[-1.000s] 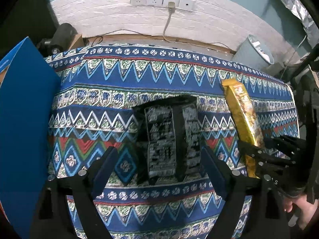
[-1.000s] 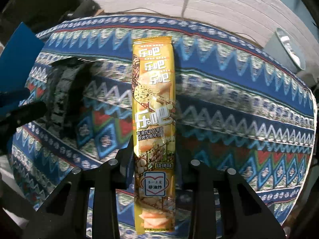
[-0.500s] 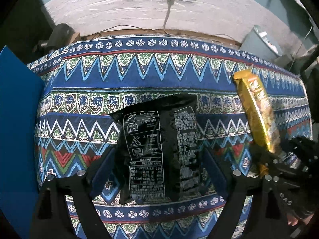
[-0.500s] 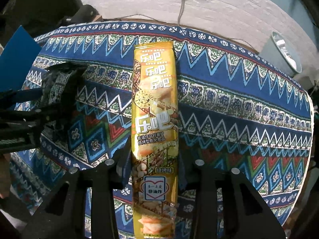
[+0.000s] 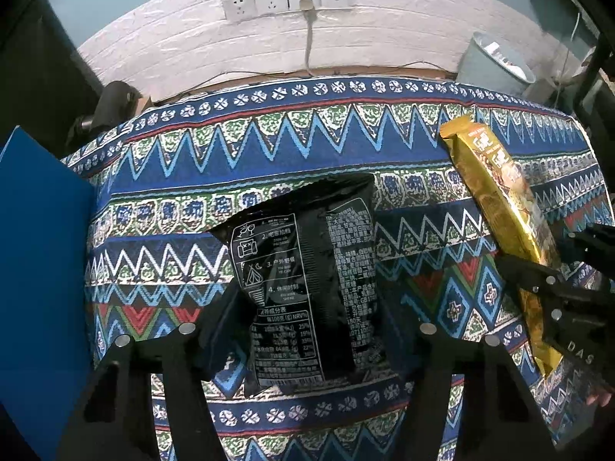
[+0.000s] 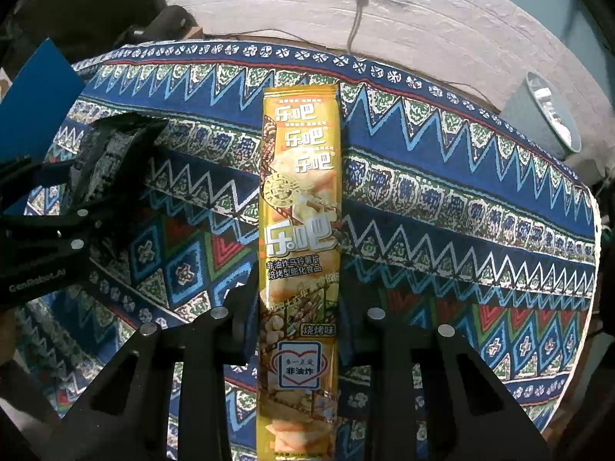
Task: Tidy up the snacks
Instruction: 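Grasp the black snack bag with the left gripper while the right gripper grasps the long yellow bar, then carry both snacks over the cardboard box and open both grippers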
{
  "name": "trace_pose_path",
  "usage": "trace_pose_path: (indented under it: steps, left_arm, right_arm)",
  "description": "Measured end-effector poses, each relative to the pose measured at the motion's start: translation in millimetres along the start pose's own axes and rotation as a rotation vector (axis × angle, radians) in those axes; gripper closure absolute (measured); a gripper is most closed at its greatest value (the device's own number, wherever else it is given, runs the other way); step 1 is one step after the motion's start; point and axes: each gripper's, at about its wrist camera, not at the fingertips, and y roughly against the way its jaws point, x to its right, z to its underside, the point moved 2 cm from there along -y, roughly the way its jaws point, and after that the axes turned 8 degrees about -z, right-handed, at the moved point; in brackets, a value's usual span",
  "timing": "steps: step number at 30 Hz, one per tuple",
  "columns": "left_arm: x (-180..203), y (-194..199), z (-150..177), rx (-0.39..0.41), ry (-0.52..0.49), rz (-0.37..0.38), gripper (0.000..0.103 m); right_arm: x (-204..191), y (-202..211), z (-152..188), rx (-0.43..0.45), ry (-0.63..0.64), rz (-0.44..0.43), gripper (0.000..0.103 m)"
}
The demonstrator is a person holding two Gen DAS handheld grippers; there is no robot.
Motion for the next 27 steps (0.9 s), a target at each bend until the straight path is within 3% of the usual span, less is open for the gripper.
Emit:
trace_pose_path:
  steps: [27]
  left_arm:
    - [-43,92,23,0.122,0.005,-0.014,0.037]
  right_arm:
    - [-36,53,-13,0.032,0.034,-0.032,0.073]
